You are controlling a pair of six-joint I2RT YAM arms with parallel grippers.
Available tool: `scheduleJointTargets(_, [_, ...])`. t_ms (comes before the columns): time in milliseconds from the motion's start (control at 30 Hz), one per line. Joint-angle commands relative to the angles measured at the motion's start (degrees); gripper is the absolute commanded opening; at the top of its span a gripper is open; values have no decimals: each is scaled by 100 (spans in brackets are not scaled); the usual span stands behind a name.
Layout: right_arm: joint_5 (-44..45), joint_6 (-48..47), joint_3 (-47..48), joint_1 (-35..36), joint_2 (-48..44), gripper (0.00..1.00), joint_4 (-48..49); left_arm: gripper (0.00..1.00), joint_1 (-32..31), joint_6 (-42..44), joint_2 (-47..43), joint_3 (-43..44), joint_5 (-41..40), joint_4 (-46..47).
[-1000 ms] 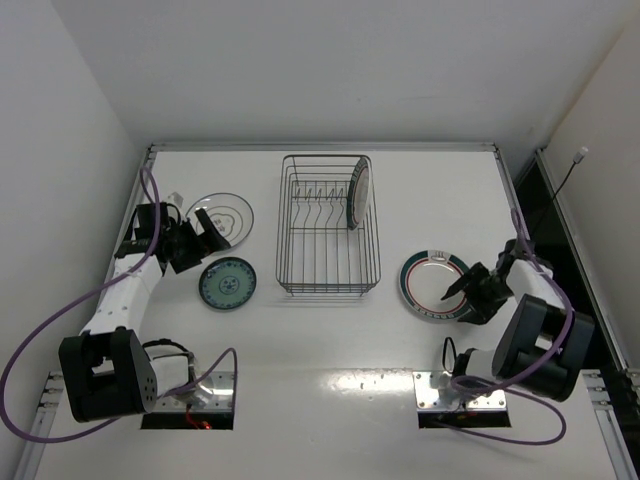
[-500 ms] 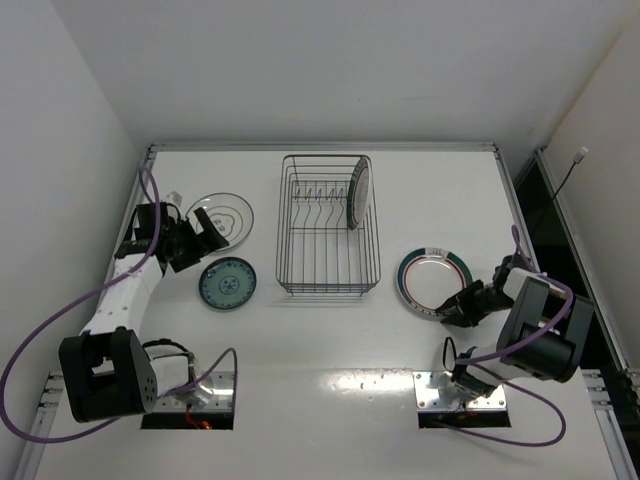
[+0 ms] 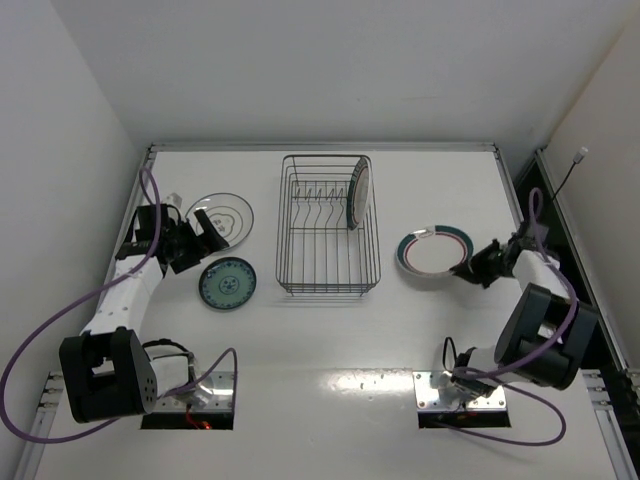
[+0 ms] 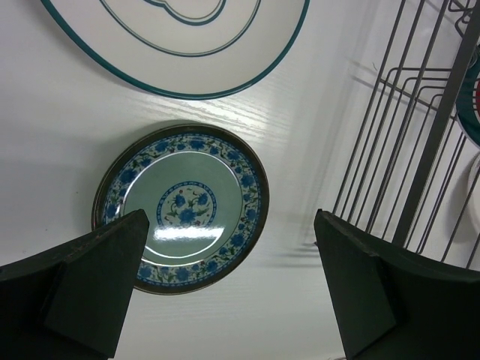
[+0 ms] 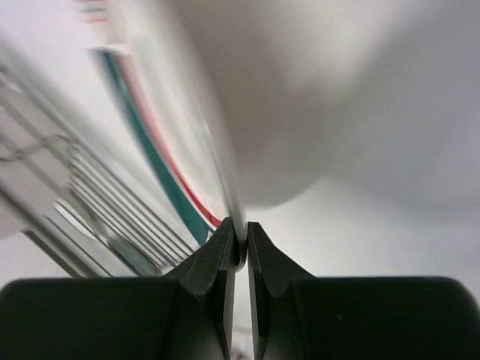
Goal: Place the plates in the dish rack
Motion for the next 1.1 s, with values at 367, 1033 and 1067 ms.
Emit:
scheduleJointTargets(367, [1971,-281,3605,1871,-1000,0,-457,91,-51,-5,-44,-89,19,207])
scheduleJointTargets(1033, [7350,-686,7201,6285,1328,0,-2136,91,-51,-5,-97,-89,-34,155])
scheduleJointTargets(1067, [7534,-686,7454,6347,1451,0,-2311,91,-51,-5,-97,-89,-86,154])
